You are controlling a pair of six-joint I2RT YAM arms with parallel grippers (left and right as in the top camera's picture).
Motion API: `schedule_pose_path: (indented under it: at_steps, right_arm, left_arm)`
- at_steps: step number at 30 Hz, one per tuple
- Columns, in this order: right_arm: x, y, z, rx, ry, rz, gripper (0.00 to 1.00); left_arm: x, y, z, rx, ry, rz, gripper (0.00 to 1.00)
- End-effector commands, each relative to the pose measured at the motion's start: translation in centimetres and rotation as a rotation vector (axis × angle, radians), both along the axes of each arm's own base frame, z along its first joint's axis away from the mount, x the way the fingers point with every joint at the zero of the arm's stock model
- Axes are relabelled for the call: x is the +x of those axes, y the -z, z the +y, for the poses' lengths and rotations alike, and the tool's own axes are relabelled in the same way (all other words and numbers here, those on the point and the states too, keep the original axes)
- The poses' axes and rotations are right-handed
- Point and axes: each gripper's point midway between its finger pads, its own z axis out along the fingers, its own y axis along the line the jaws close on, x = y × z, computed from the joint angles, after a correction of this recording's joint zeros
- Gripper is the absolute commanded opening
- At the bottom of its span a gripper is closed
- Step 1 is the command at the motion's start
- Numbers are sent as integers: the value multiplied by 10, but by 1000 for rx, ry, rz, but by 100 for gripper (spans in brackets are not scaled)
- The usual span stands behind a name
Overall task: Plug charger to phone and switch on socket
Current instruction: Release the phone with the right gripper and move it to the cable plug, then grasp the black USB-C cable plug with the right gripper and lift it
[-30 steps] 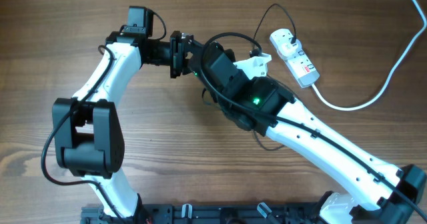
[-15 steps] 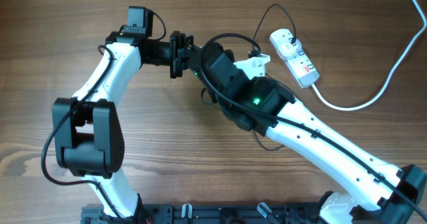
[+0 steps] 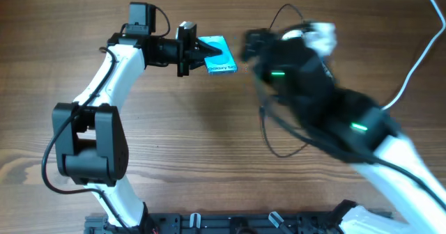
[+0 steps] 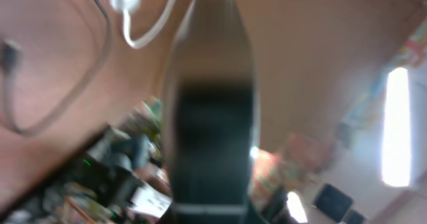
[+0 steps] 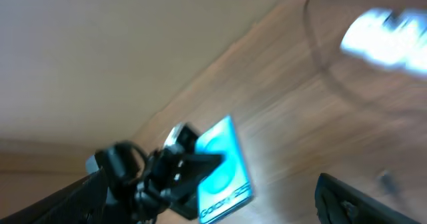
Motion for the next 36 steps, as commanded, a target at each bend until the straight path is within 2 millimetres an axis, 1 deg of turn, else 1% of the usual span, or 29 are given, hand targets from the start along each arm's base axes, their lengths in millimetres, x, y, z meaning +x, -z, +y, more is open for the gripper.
schedule_pose_path:
  at_steps: [1, 2, 3, 4, 5, 7, 8, 9, 10, 11, 13, 14, 16, 17, 18, 20, 21, 22, 25, 27, 28, 33, 34, 36]
  right_arm:
    - [-12, 0, -45, -228, -149, 5, 100]
    - [-13, 10, -59, -270, -140, 48, 99]
    - [-14, 28, -78, -320, -116, 129, 100]
    - [-14, 43, -89, -351, -100, 191, 99]
    - [-14, 58, -97, -368, -84, 249, 99]
    - [-11, 87, -104, -392, -72, 347, 99]
    - [-8, 103, -104, -399, -77, 389, 99]
    - [-5, 122, -103, -414, -84, 441, 100]
    - [-3, 135, -102, -425, -88, 474, 100]
    - [-1, 150, -101, -438, -96, 519, 100]
    - [3, 188, -91, -440, -141, 640, 100]
    - [4, 203, -85, -432, -166, 688, 100]
    - [4, 233, -78, -430, -206, 782, 99]
    - [3, 253, -70, -437, -283, 830, 99]
    - [3, 267, -61, -439, -364, 853, 91]
    - [1, 293, -44, -419, -500, 893, 82]
    - [0, 303, -42, -419, -502, 920, 76]
    - [-2, 313, -41, -424, -509, 947, 72]
    - [-9, 338, -36, -447, -543, 1007, 72]
    - [-11, 345, -28, -448, -605, 1001, 71]
    - [-12, 345, -24, -442, -613, 998, 70]
    - [-14, 347, -21, -450, -624, 1001, 56]
    - [-16, 349, -22, -450, -624, 1006, 52]
    - [-22, 355, -22, -442, -627, 1018, 47]
  left_arm:
    - [12, 12, 16, 141, -33, -284, 4]
    - [11, 15, 17, 161, -25, -317, 4]
    - [9, 17, 17, 170, -12, -357, 4]
    - [8, 15, 17, 172, 0, -400, 4]
    - [6, 12, 18, 183, 6, -442, 4]
    - [8, 13, 27, 312, -19, -486, 4]
    - [10, 16, 39, 444, -53, -497, 4]
    - [11, 18, 51, 557, -82, -506, 4]
    - [11, 18, 69, 694, -128, -501, 4]
    - [10, 19, 84, 792, -175, -469, 4]
    - [-1, 24, 142, 1115, -382, -283, 4]
    - [-8, 25, 162, 1215, -446, -223, 4]
    - [-18, 28, 185, 1324, -488, -160, 4]
    - [-22, 31, 189, 1336, -480, -140, 4]
    - [-24, 33, 190, 1340, -474, -128, 4]
    - [-25, 35, 190, 1341, -469, -123, 4]
    - [-25, 35, 190, 1341, -470, -123, 4]
    - [-25, 35, 190, 1341, -469, -123, 4]
    - [-27, 35, 189, 1339, -462, -117, 4]
    - [-27, 36, 188, 1335, -461, -116, 4]
    - [-27, 35, 188, 1335, -461, -117, 4]
    - [-27, 36, 188, 1335, -461, -116, 4]
    - [-27, 35, 188, 1335, -461, -117, 4]
    - [-27, 35, 188, 1335, -461, -117, 4]
